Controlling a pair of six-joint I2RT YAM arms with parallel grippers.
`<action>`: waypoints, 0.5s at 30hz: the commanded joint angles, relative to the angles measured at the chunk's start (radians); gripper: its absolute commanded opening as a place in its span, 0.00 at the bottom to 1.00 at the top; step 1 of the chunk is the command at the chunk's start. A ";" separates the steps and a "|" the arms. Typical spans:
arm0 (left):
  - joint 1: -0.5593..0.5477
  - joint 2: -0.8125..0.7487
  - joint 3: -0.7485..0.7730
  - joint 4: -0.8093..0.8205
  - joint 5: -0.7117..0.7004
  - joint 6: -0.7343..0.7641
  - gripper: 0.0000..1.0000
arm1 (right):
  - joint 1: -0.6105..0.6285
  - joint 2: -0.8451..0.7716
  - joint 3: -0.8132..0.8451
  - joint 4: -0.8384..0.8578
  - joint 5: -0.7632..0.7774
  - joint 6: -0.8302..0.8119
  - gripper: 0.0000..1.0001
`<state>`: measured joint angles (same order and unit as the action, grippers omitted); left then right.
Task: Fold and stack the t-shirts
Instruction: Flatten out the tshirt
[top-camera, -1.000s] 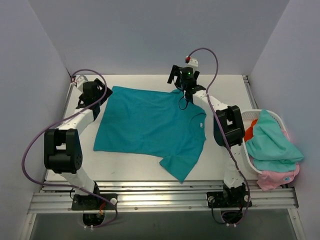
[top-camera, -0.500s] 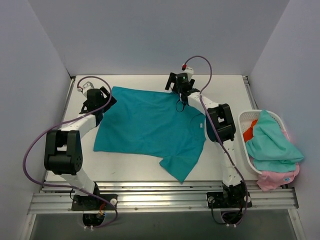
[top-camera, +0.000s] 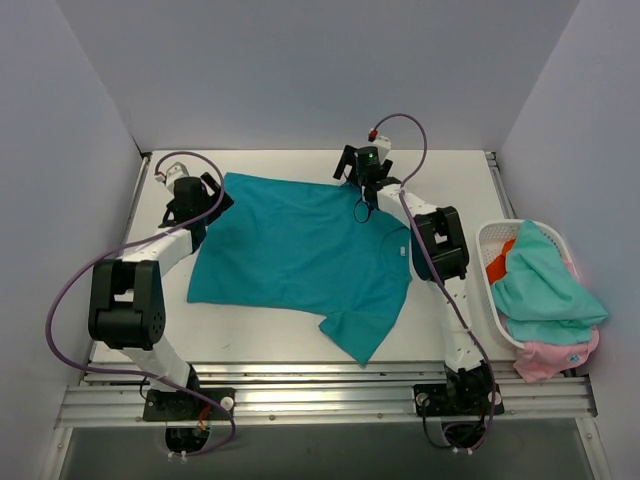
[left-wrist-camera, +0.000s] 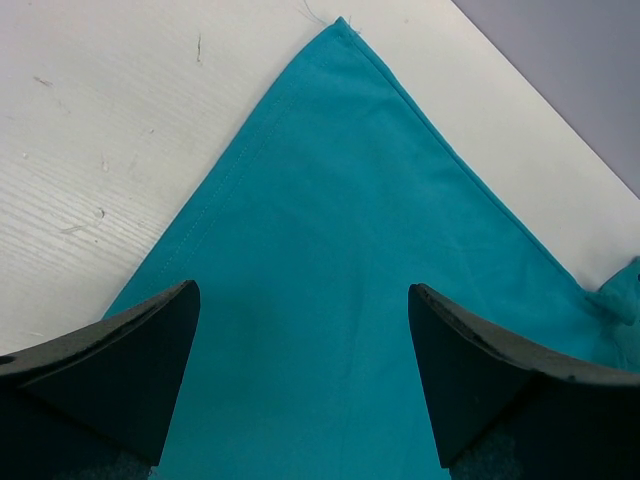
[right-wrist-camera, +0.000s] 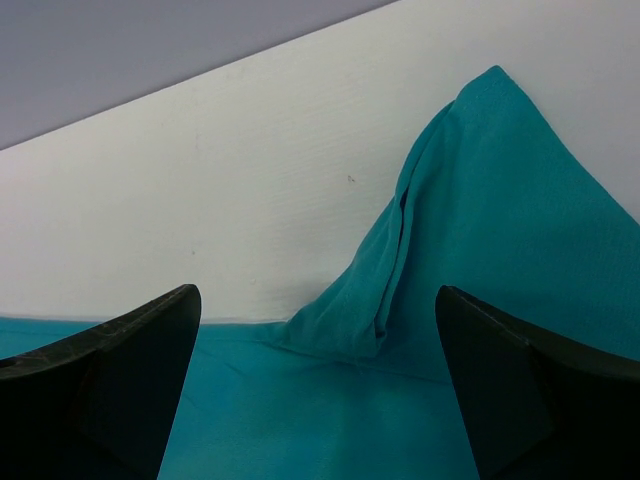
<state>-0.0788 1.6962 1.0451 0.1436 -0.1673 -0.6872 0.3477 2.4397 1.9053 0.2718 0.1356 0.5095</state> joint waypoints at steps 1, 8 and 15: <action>-0.006 -0.018 0.009 0.063 0.003 0.017 0.94 | 0.000 -0.001 0.006 0.032 0.010 0.023 1.00; -0.010 -0.017 0.009 0.067 -0.001 0.025 0.94 | 0.002 0.054 0.066 0.024 -0.004 0.038 1.00; -0.010 -0.023 0.009 0.063 -0.012 0.032 0.94 | 0.017 0.120 0.165 0.006 -0.014 0.047 1.00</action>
<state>-0.0845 1.6962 1.0451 0.1555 -0.1692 -0.6708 0.3489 2.5385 2.0018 0.2790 0.1226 0.5423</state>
